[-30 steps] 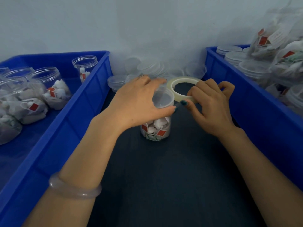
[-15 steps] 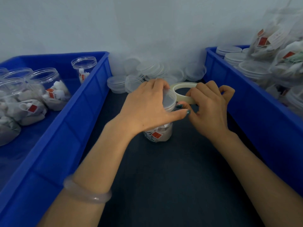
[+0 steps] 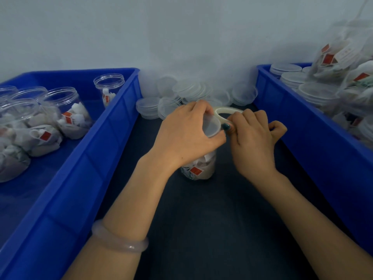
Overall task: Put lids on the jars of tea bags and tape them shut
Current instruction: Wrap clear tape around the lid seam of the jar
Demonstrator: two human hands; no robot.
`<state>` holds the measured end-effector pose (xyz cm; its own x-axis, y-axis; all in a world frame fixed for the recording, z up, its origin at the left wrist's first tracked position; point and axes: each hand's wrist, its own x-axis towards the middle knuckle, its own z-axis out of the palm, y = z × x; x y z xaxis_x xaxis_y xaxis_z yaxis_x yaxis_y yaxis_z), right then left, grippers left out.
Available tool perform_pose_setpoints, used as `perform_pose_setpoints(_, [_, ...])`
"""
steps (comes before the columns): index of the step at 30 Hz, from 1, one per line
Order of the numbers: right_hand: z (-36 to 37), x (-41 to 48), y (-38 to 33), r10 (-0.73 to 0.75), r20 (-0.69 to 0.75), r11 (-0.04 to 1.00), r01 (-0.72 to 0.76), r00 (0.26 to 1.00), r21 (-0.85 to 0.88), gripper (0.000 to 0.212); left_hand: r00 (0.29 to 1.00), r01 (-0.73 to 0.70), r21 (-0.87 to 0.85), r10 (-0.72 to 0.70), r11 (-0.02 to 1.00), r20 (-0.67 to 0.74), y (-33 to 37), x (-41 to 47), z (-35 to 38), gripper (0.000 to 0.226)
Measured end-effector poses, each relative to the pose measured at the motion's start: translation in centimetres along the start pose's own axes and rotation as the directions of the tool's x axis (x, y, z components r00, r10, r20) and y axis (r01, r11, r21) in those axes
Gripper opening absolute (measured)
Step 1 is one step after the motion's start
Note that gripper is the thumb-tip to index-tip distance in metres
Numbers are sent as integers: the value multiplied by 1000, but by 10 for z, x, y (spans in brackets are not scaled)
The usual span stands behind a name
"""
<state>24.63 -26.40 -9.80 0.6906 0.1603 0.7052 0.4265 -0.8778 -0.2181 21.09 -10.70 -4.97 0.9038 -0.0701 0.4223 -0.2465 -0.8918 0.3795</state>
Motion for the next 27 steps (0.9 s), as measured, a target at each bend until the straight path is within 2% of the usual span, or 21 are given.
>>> perform_pose_setpoints(3, [4, -1, -6, 82, 8, 994, -81, 997, -67, 11, 1000, 6, 19, -5, 1000, -29, 2, 0, 4, 46])
perform_pose_setpoints(11, [14, 10, -12, 148, 24, 976, -142, 989, -164, 24, 999, 5, 20, -4, 1000, -54, 4, -1, 7, 47])
perform_pose_setpoints(20, [26, 21, -13, 150, -8, 960, -147, 989, -238, 23, 999, 39, 23, -38, 999, -38, 2, 3, 8, 47])
perform_pose_setpoints(23, [36, 27, -9, 127, -28, 966, -131, 991, -223, 14, 998, 51, 26, -50, 998, -24, 7, 3, 4, 47])
perform_pose_setpoints(26, [40, 53, 14, 343, 94, 919, -312, 935, -241, 33, 998, -29, 8, 30, 1000, -48, 15, -11, 6, 44])
perform_pose_setpoints(27, [40, 60, 22, 350, 108, 923, -323, 931, -209, 35, 999, -31, -14, 30, 999, -44, 17, -16, 6, 44])
